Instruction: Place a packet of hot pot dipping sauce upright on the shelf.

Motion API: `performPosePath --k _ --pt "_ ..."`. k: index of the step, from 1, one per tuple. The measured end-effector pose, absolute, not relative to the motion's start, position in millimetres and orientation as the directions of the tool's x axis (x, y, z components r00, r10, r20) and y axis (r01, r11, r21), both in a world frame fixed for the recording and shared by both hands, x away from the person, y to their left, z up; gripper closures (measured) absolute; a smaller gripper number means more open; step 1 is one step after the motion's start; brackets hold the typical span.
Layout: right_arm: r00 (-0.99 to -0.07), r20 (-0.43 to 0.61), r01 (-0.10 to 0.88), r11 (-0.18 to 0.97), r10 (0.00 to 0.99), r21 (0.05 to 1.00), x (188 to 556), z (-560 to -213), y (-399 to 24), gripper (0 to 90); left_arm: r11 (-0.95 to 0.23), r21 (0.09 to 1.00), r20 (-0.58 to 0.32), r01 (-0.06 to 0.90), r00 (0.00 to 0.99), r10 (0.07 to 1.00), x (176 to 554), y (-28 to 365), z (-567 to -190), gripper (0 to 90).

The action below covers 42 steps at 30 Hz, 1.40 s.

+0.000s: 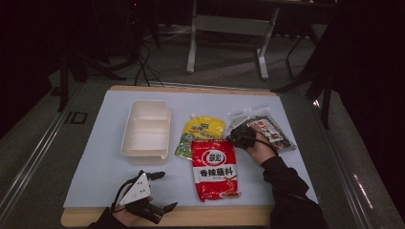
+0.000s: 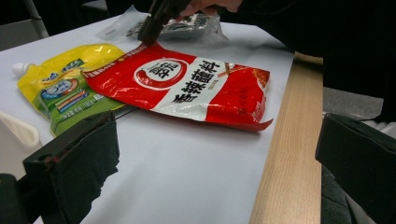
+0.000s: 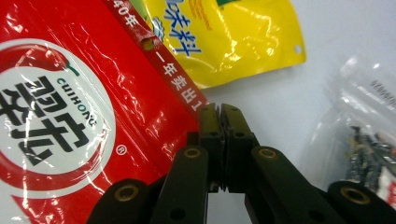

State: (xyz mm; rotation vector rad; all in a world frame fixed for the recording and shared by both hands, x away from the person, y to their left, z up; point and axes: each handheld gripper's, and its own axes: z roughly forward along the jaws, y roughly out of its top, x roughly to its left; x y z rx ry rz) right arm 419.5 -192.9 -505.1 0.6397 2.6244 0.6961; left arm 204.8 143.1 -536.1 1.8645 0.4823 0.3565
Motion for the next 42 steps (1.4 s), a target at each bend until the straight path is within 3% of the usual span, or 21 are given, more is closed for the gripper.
performPosePath --k 22,26,31,42 --pt "-0.829 -0.249 0.25 0.73 0.501 0.635 388 -461 -205 89.3 -0.302 0.942 0.038 0.144 0.85 0.525 205 138 -532 0.6" --pt "-0.828 -0.277 0.21 0.728 0.487 0.653 376 -446 -207 89.4 -0.312 0.928 0.005 0.205 0.829 0.559 202 125 -520 0.6" --pt "-0.828 -0.31 0.162 0.728 0.468 0.666 363 -430 -207 89.4 -0.274 0.923 -0.093 0.269 0.85 0.519 207 115 -511 0.6" --pt "-0.828 -0.382 0.033 0.716 0.41 0.698 320 -395 -204 89.6 -0.351 0.892 -0.068 0.286 0.851 0.521 227 92 -498 0.6"
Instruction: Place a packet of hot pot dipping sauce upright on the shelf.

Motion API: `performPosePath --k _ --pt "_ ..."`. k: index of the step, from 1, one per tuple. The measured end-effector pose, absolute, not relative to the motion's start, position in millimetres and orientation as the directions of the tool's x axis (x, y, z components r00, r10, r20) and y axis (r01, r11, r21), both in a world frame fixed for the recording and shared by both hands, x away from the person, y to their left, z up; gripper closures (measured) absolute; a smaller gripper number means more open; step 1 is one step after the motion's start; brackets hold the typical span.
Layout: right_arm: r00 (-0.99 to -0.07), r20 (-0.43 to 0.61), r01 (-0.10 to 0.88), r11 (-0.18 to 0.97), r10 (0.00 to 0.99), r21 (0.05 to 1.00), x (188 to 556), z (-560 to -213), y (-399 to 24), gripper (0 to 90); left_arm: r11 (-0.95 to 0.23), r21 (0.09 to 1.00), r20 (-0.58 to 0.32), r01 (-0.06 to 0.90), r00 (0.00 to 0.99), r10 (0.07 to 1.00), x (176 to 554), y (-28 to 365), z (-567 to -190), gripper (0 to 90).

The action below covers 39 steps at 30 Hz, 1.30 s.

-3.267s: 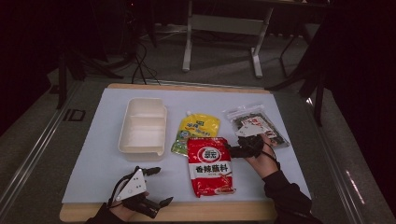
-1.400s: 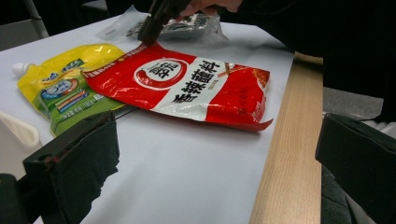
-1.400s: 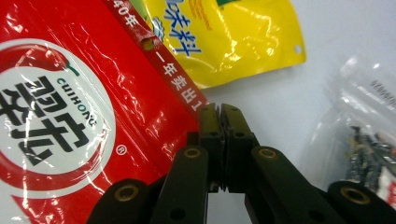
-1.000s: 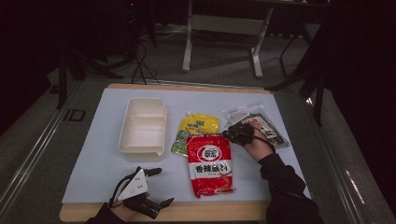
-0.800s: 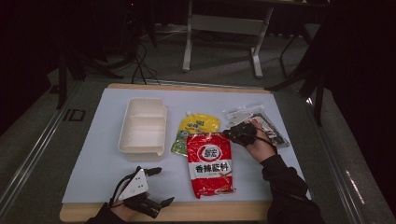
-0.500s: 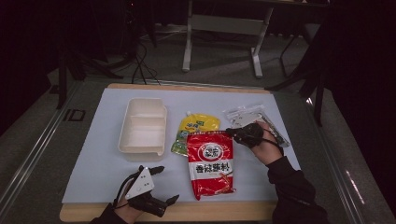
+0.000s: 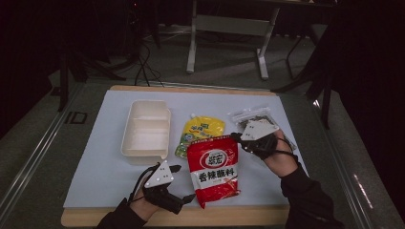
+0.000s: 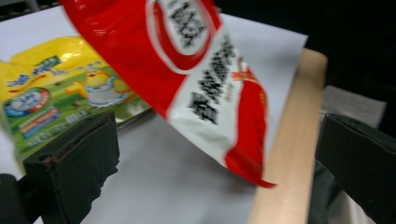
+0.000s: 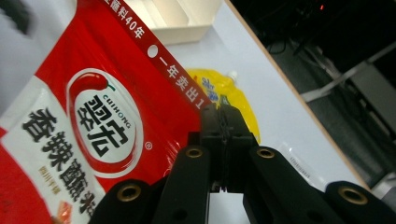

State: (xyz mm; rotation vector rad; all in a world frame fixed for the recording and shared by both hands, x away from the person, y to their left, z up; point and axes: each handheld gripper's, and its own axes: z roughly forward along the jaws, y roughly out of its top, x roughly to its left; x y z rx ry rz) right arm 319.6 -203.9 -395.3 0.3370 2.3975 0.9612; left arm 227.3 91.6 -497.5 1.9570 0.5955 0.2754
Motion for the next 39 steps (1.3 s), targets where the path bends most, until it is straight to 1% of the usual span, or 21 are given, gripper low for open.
performPosePath --k 6,8,9,10,11,12,14,16,17,18,19,20,21,23,27,28,29,34,36,39 --pt "-0.83 -0.4 -0.012 0.706 0.388 0.709 298 -383 -208 89.6 -0.351 0.894 -0.057 0.278 0.848 0.527 240 85 -491 1.3" --pt "-0.832 -0.401 -0.02 0.7 0.385 0.714 292 -380 -210 89.6 -0.359 0.892 -0.047 0.274 0.846 0.531 244 82 -489 6.0" --pt "-0.834 -0.396 -0.022 0.695 0.384 0.719 290 -379 -211 89.6 -0.359 0.894 -0.041 0.269 0.846 0.531 246 80 -488 9.2" --pt "-0.834 -0.398 -0.027 0.693 0.382 0.721 288 -378 -211 89.6 -0.363 0.893 -0.042 0.266 0.852 0.521 248 79 -487 15.5" --pt "-0.834 -0.398 -0.027 0.693 0.382 0.721 288 -378 -211 89.6 -0.363 0.893 -0.042 0.266 0.852 0.521 248 79 -487 17.1" --pt "-0.833 -0.403 -0.033 0.693 0.379 0.72 283 -376 -213 89.6 -0.346 0.903 -0.056 0.254 0.87 0.49 250 76 -485 26.3" --pt "-0.83 -0.409 -0.037 0.695 0.378 0.718 280 -375 -213 89.6 -0.351 0.905 -0.06 0.243 0.887 0.458 250 70 -482 33.5" --pt "-0.833 -0.404 -0.04 0.688 0.377 0.725 277 -375 -214 89.6 -0.352 0.909 -0.059 0.223 0.905 0.422 249 65 -480 45.8" --pt "-0.833 -0.404 -0.04 0.688 0.377 0.725 277 -375 -214 89.6 -0.352 0.909 -0.059 0.223 0.905 0.422 249 65 -480 49.3" --pt "-0.835 -0.401 -0.041 0.683 0.377 0.729 276 -374 -215 89.6 -0.355 0.909 -0.061 0.22 0.911 0.408 249 62 -479 49.3" --pt "-0.835 -0.4 -0.039 0.684 0.378 0.729 275 -374 -216 89.6 -0.357 0.907 -0.069 0.222 0.916 0.394 249 60 -478 54.3" --pt "-0.838 -0.391 -0.037 0.676 0.38 0.736 274 -375 -218 89.6 -0.364 0.907 -0.054 0.212 0.916 0.397 248 56 -477 60.3" --pt "-0.839 -0.39 -0.037 0.675 0.38 0.737 274 -375 -219 89.6 -0.369 0.905 -0.058 0.214 0.919 0.39 248 54 -476 62.6" --pt "-0.839 -0.388 -0.036 0.674 0.381 0.738 273 -375 -221 89.5 -0.38 0.902 -0.039 0.203 0.917 0.398 247 51 -475 67.9" --pt "-0.839 -0.385 -0.032 0.67 0.385 0.741 273 -375 -223 89.5 -0.382 0.903 -0.042 0.199 0.923 0.381 247 48 -473 86.2" --pt "-0.84 -0.383 -0.032 0.67 0.385 0.741 272 -374 -223 89.5 -0.383 0.903 -0.042 0.196 0.926 0.375 246 47 -472 88.7" --pt "-0.84 -0.384 -0.031 0.672 0.384 0.74 271 -374 -224 89.5 -0.386 0.902 -0.039 0.194 0.926 0.375 245 47 -471 90.0" --pt "-0.842 -0.382 -0.041 0.662 0.38 0.749 267 -369 -227 89.5 -0.394 0.904 -0.014 0.167 0.932 0.362 240 44 -465 90.0" --pt "-0.841 -0.387 -0.053 0.655 0.378 0.754 262 -363 -230 89.5 -0.399 0.905 0.005 0.146 0.935 0.354 236 44 -457 90.0" --pt "-0.846 -0.376 -0.059 0.635 0.378 0.771 258 -356 -233 89.4 -0.401 0.906 0.012 0.136 0.939 0.343 237 46 -451 90.0"
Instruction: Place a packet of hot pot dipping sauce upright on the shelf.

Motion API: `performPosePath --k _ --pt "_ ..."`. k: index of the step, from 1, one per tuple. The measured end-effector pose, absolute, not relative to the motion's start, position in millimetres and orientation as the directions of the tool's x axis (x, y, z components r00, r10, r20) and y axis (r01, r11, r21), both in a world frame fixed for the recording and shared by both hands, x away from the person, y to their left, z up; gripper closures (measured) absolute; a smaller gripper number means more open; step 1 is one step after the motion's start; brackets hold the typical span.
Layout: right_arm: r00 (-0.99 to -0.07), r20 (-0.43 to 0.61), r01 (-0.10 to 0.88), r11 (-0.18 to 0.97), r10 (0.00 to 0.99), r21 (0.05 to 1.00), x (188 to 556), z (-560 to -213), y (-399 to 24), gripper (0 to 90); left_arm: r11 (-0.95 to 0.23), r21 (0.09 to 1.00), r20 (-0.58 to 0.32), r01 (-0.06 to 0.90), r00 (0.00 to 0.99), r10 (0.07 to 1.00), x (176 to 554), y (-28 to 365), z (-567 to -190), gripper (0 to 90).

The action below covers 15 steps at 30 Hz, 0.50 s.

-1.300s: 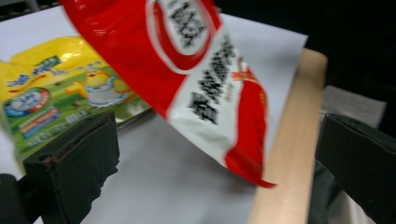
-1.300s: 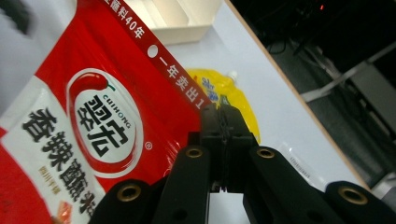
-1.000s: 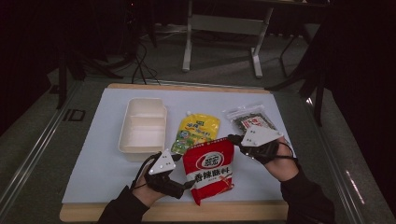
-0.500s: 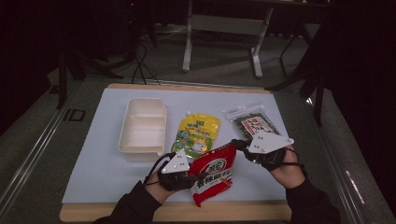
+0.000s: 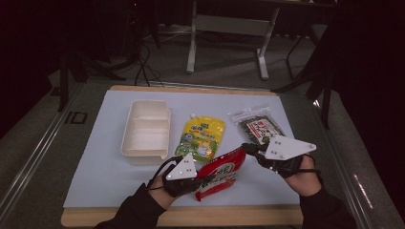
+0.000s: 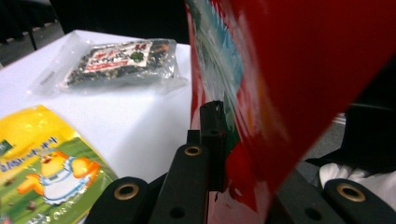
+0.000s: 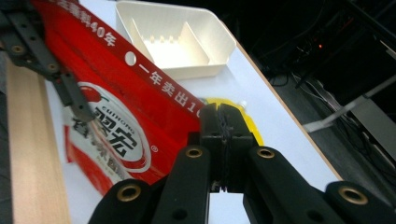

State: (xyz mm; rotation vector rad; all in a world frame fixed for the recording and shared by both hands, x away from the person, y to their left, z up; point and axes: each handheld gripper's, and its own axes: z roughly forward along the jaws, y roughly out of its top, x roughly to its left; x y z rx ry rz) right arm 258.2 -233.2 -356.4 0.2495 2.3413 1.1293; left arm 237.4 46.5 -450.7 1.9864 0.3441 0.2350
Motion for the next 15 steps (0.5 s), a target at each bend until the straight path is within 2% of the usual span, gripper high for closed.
performPosePath --k 2,6,8,9,10,15 --pt "-0.849 -0.37 -0.059 0.629 0.377 0.775 258 -355 -234 89.2 -0.405 0.906 0.023 0.125 0.94 0.341 238 48 -448 90.0" --pt "-0.841 -0.366 -0.067 0.595 0.399 0.801 257 -356 -237 62.2 -0.407 0.908 0.036 0.102 0.947 0.319 239 53 -441 90.0" --pt "-0.836 -0.362 -0.056 0.591 0.413 0.805 258 -356 -238 62.2 -0.407 0.908 0.036 0.102 0.947 0.319 239 53 -441 90.0" --pt "-0.836 -0.362 -0.056 0.591 0.413 0.805 258 -356 -238 56.2 -0.407 0.909 0.045 0.088 0.951 0.306 238 55 -438 90.0" --pt "-0.846 -0.324 -0.022 0.58 0.423 0.814 262 -360 -240 45.7 -0.403 0.911 0.045 0.087 0.95 0.308 238 56 -437 90.0" --pt "-0.901 -0.229 0.026 0.573 0.368 0.819 268 -376 -235 42.5 -0.374 0.925 0.052 0.068 0.952 0.302 239 61 -432 90.0"
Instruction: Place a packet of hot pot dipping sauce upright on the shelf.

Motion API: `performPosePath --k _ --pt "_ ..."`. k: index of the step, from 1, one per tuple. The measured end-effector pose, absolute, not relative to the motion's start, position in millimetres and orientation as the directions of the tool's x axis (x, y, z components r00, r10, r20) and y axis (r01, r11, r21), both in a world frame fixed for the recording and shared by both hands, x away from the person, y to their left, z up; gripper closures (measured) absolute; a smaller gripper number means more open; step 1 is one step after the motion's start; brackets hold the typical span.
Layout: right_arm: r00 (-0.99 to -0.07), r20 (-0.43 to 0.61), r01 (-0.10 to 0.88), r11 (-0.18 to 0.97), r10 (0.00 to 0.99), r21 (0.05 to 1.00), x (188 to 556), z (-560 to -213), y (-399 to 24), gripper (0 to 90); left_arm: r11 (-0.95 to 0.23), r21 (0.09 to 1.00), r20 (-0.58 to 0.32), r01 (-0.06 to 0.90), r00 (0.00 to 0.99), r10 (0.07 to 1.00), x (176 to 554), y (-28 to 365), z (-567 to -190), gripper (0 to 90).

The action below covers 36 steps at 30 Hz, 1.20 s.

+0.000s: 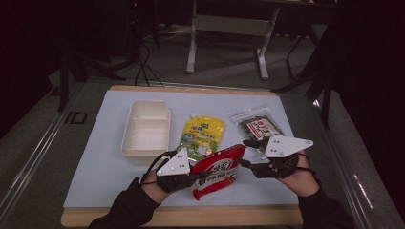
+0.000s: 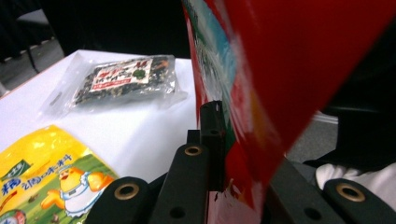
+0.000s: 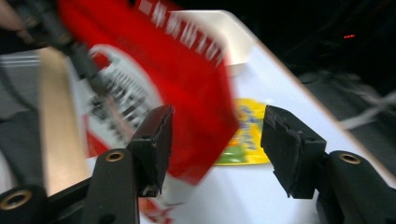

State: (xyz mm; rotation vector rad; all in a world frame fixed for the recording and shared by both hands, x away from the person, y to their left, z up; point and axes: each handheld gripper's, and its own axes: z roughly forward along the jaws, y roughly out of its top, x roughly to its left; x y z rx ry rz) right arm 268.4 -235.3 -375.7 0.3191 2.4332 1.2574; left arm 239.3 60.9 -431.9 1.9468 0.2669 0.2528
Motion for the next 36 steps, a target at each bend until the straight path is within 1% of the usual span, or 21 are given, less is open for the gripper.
performPosePath --k 3,5,7,9,11,12,13,16,18,22,23,25,28,29,31,34,35,36 --pt "-0.922 -0.191 0.04 0.574 0.337 0.818 272 -386 -228 42.9 -0.355 0.933 0.059 0.05 0.955 0.29 238 62 -428 90.0" --pt "-0.941 -0.162 0.041 0.573 0.298 0.819 273 -391 -224 44.5 -0.332 0.942 0.063 0.039 0.955 0.291 237 64 -426 90.0" --pt "-0.957 -0.139 0.033 0.571 0.256 0.82 275 -395 -219 49.2 -0.332 0.942 0.066 0.04 0.951 0.301 237 65 -425 90.0" --pt "-0.961 -0.141 0.022 0.575 0.238 0.818 275 -396 -217 58.7 -0.333 0.942 0.07 0.039 0.948 0.31 238 66 -425 90.0" --pt "-0.969 -0.127 0.02 0.58 0.212 0.815 276 -397 -215 64.6 -0.321 0.946 0.063 0.047 0.944 0.325 239 68 -426 90.0" --pt "-0.972 -0.122 0.017 0.583 0.199 0.812 277 -397 -214 70.8 -0.322 0.946 0.062 0.048 0.944 0.325 239 68 -426 90.0" --pt "-0.976 -0.116 0.014 0.588 0.183 0.809 277 -396 -213 73.9 -0.32 0.946 0.062 0.05 0.943 0.328 239 68 -426 90.0" --pt "-0.982 -0.115 0.001 0.611 0.151 0.792 275 -396 -208 88.4 -0.334 0.941 0.07 0.05 0.939 0.338 240 67 -425 90.0" --pt "-0.981 -0.127 -0.007 0.618 0.15 0.787 274 -397 -206 89.5 -0.335 0.94 0.064 0.057 0.939 0.339 242 68 -426 90.0" --pt "-0.984 -0.113 0.002 0.636 0.141 0.771 275 -397 -202 89.9 -0.332 0.94 0.044 0.077 0.938 0.343 245 72 -428 89.9" --pt "-0.985 -0.108 0.005 0.638 0.137 0.77 275 -396 -201 89.9 -0.319 0.944 0.033 0.084 0.939 0.344 246 73 -429 85.3" --pt "-0.984 -0.112 0.004 0.638 0.141 0.77 276 -395 -202 89.9 -0.312 0.946 0.03 0.091 0.931 0.364 247 76 -430 72.6" --pt "-0.98 -0.121 0.009 0.642 0.158 0.767 279 -393 -204 90.0 -0.304 0.947 0.024 0.102 0.922 0.385 247 81 -432 58.5" --pt "-0.98 -0.121 0.009 0.642 0.158 0.767 279 -393 -204 90.0 -0.304 0.947 0.024 0.102 0.922 0.385 247 81 -432 57.4" --pt "-0.977 -0.12 0.019 0.631 0.177 0.775 284 -390 -208 90.0 -0.282 0.952 0.002 0.123 0.914 0.407 247 87 -435 50.2" --pt "-0.976 -0.113 0.029 0.621 0.188 0.783 287 -387 -211 90.0 -0.274 0.953 -0.002 0.129 0.907 0.421 246 92 -438 43.4" --pt "-0.975 -0.108 0.035 0.614 0.195 0.789 289 -386 -212 90.0 -0.26 0.956 -0.014 0.139 0.902 0.431 245 95 -440 43.4" --pt "-0.973 -0.104 0.042 0.605 0.205 0.795 293 -384 -213 90.0 -0.251 0.957 -0.024 0.147 0.9 0.435 244 96 -442 37.9"
